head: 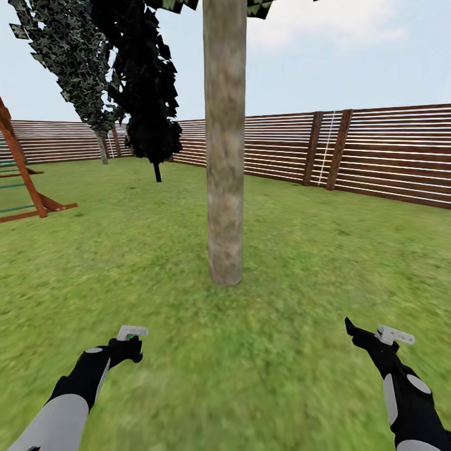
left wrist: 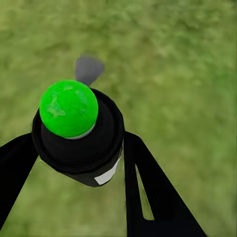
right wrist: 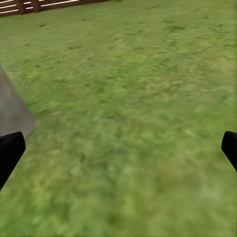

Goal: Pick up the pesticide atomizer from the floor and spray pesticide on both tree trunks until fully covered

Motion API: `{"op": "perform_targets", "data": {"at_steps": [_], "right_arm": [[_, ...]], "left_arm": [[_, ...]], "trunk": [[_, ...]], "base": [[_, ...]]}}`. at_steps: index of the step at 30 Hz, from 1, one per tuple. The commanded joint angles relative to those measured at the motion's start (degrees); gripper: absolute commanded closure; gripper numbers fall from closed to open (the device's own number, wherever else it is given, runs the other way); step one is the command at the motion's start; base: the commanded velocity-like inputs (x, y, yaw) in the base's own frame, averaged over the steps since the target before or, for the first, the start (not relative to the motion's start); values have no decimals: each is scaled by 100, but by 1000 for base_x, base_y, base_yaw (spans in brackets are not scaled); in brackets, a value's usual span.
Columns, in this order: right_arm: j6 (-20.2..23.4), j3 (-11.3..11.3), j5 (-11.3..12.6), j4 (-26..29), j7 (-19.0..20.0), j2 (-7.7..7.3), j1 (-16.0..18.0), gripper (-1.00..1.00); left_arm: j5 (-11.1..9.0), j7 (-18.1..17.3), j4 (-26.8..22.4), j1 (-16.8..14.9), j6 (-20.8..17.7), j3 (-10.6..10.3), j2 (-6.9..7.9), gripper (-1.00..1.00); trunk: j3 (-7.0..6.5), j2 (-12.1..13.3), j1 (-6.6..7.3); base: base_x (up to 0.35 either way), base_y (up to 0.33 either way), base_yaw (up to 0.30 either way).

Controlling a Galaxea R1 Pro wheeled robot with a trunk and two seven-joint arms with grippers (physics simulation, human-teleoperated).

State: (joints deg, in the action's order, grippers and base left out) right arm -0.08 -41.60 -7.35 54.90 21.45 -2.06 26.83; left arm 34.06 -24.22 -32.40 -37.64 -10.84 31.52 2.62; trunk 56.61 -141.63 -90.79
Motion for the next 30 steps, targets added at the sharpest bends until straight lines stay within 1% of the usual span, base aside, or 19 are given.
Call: {"op": "perform_targets", "data": {"at_steps": [1, 11, 13, 15, 16, 18, 19, 20, 21, 22, 25, 26, 27, 30], "right_arm": [[-1, -24, -61, 3, 40, 4, 7, -100], [-1, -23, -82, 3, 60, 4, 7, -100], [5, -24, -94, 8, 60, 4, 7, -100], [14, -24, -98, 11, 62, 4, 7, -100], [18, -24, -99, 11, 65, 4, 7, -100], [23, -18, -107, 12, 73, 4, 7, -100], [42, -17, -141, 12, 75, 4, 7, -100], [157, -19, -217, 12, 79, -16, 7, -100], [460, -21, -306, 10, 82, -124, 7, -100], [952, -28, -358, 8, 86, -314, 7, -100], [2630, -15, -426, -5, 87, -1008, 7, -100], [2847, -10, -435, -4, 87, -1103, 7, -100], [2986, -6, -447, 8, 84, -1160, 7, -100], [3182, 8, -476, 25, 79, -1230, 7, -100]], "left_arm": [[31, -51, -12, -6, -28, 36, -6, 100], [29, -21, -4, -5, -100, 34, -3, 100], [36, -15, -19, -8, -518, 37, 6, 100], [39, -15, -46, -32, -1348, 39, 16, 100], [39, -14, -59, -39, -1558, 36, 17, 100], [41, -18, -102, -54, -1831, 32, 18, 100], [44, -19, -120, -64, -1944, 32, 19, 100], [46, -20, -135, -72, -2084, 31, 19, 100], [47, -20, -148, -77, -2249, 31, 19, 100], [47, -19, -156, -83, -2398, 31, 19, 100], [50, -14, -167, -92, -2617, 28, 21, 100], [53, -13, -169, -100, -2641, 28, 24, 100], [57, -13, -169, -131, -2657, 25, 22, 100], [64, -17, -170, -303, -2687, 22, 26, 100]], "trunk": [[6, -2, -2], [6, -2, -2], [6, -2, -2], [6, -2, -2], [6, -2, -2], [6, -2, -2], [6, -2, -2], [6, -2, -2], [6, -2, -2], [6, -2, -2], [6, -2, -2], [6, -2, -2], [6, -2, -2], [6, -2, -2]], "base": [[287, -132, 0], [297, -169, 0], [298, -193, 0], [298, -195, 0], [298, -196, 0], [298, -196, 0], [298, -196, 0], [298, -196, 0], [298, -196, 0], [298, -196, 0], [298, -196, 0], [298, -196, 0], [298, -196, 0], [298, -196, -11]]}}
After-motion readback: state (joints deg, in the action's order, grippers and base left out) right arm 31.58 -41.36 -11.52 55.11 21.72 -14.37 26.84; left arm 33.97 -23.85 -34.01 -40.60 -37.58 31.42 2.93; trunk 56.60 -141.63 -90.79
